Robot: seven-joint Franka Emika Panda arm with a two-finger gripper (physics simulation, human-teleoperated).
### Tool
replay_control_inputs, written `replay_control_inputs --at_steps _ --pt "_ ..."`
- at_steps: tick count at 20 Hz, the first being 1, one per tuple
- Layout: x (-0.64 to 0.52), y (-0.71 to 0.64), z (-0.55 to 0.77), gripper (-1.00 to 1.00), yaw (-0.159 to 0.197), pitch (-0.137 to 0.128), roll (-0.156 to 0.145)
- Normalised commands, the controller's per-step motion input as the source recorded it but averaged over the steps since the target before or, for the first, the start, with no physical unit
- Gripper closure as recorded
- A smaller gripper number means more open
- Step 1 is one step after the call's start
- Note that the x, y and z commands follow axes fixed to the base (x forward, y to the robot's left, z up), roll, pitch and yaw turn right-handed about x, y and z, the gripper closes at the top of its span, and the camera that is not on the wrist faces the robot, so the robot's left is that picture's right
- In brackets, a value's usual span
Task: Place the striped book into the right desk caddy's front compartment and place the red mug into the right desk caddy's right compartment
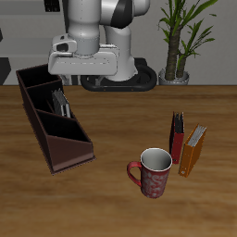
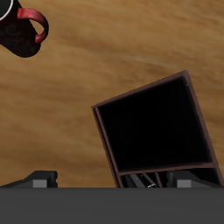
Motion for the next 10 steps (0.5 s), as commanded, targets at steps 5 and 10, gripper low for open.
replay_control_inputs --at_steps 5,10 --pt "0.14 0.49 0.05 -1.00 -0.087 0.016 0.109" --pt "0.10 0.42 0.05 -1.00 -0.001 -0.015 0.063"
